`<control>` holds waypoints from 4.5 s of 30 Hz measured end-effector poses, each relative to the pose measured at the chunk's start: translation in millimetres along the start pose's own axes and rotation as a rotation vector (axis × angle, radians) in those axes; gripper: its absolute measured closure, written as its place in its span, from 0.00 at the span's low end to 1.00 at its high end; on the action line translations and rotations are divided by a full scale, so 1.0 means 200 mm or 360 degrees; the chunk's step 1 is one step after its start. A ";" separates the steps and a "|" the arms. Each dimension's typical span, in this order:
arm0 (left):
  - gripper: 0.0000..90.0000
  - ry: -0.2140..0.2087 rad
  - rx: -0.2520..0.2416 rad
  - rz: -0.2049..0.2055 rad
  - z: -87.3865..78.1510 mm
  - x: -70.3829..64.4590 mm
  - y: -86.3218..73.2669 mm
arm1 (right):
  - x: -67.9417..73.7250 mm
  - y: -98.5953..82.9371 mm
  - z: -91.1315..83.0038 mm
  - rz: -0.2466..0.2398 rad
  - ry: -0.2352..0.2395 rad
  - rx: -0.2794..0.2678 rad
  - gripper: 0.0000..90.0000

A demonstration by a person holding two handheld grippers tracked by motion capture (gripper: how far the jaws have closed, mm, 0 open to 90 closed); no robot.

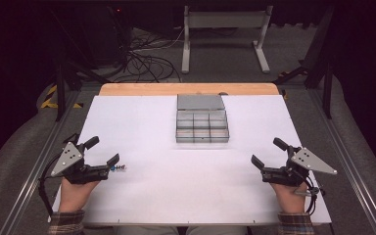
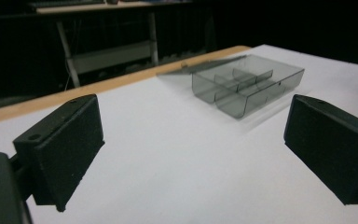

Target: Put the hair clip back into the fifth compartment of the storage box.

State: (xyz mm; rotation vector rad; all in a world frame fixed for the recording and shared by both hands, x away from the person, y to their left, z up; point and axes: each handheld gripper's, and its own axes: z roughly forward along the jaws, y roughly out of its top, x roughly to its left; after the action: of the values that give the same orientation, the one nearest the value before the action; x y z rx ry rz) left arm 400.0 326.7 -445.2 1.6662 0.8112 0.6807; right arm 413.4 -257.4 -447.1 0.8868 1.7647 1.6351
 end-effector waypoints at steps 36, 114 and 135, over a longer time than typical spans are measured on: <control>0.17 -0.0045 0.0706 0.0037 0.14 0.06 -0.13 | 0.01 -0.02 0.03 -0.0012 0.0019 0.0060 0.00; 0.95 -0.0050 0.0752 0.0010 0.17 0.02 -0.13 | 0.02 -0.03 0.03 -0.0021 0.0024 0.0071 0.00; 0.95 -0.0099 0.0622 0.0089 0.22 -0.10 -0.07 | 0.03 -0.04 0.04 -0.0050 0.0021 0.0097 0.00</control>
State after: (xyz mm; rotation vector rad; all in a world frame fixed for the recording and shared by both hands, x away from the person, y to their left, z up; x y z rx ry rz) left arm 421.0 287.7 -469.3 2.0574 0.8964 0.5273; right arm 416.0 -247.9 -455.6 0.8734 1.8370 1.5784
